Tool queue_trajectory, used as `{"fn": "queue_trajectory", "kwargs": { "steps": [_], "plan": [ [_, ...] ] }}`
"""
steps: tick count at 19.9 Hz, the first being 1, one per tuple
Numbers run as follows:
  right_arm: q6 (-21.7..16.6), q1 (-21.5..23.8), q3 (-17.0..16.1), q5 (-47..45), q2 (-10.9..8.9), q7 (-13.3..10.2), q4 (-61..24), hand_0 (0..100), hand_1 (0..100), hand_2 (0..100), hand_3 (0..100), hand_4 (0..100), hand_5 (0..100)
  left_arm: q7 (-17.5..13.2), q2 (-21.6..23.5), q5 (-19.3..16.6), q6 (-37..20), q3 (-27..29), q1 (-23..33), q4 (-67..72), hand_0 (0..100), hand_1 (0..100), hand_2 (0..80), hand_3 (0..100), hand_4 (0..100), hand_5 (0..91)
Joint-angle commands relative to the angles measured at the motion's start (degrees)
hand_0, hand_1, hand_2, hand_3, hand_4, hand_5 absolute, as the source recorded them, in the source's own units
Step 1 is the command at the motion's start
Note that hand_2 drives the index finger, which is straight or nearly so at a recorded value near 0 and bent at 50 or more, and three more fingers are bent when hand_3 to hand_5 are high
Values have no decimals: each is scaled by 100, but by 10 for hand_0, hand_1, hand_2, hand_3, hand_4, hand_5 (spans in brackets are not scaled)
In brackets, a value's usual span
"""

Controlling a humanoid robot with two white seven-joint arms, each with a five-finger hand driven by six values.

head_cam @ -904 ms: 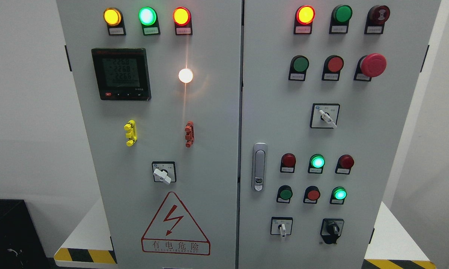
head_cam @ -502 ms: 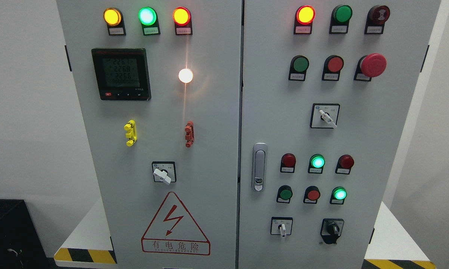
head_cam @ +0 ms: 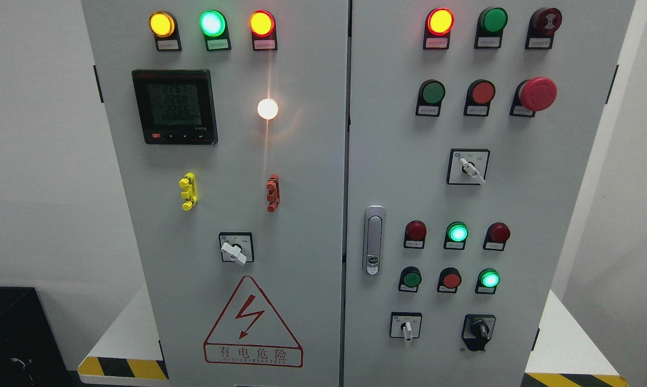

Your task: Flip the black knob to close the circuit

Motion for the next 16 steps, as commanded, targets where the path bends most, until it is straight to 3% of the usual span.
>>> {"fn": "queue_trajectory", "kwargs": {
  "steps": [1, 3, 4, 7, 11, 13, 14, 15, 16],
  "plan": [
    [-45, 31, 273, 58, 39, 58, -495, 0, 87, 0, 6, 0, 0, 3, 0, -4, 4, 0, 132, -176, 120, 556, 0, 0, 0, 0],
    [-53, 40, 265, 320, 12, 50, -724, 0, 87, 0, 82, 1, 0, 3, 0, 4, 4, 0, 132, -176, 120, 556, 0, 0, 0, 0],
    [-71, 40, 265, 522, 12, 15, -820, 0, 86, 40, 168, 64, 0, 3, 0, -4, 4, 0, 132, -176, 120, 556, 0, 0, 0, 0],
    [-132, 40, 256, 1330, -14, -450, -1181, 0, 83, 78, 207, 129, 0, 3, 0, 4, 4, 0, 132, -176, 120, 556, 0, 0, 0, 0],
    [-124, 40, 203, 2289, -14, -714, -1682, 0, 81, 134, 287, 213, 0, 3, 0, -5, 4, 0, 132, -176, 120, 556, 0, 0, 0, 0],
    [-141, 31, 229, 2579, -14, -951, -1770, 0, 78, 220, 380, 315, 9, 3, 0, 4, 4, 0, 132, -167, 120, 556, 0, 0, 0, 0],
    [-176, 22, 229, 2763, -14, -1031, -1831, 0, 75, 222, 383, 322, 36, 3, 0, -4, 4, 0, 132, -176, 120, 556, 0, 0, 0, 0],
    [-202, 22, 221, 2957, -14, -1101, -1902, 0, 71, 294, 463, 389, 198, 3, 0, -5, 4, 0, 132, -167, 120, 556, 0, 0, 0, 0],
    [-211, 22, 229, 3133, -6, -1180, -1972, 0, 70, 334, 513, 436, 278, 3, 0, -5, 4, 0, 132, -176, 120, 556, 0, 0, 0, 0]
  ]
}}
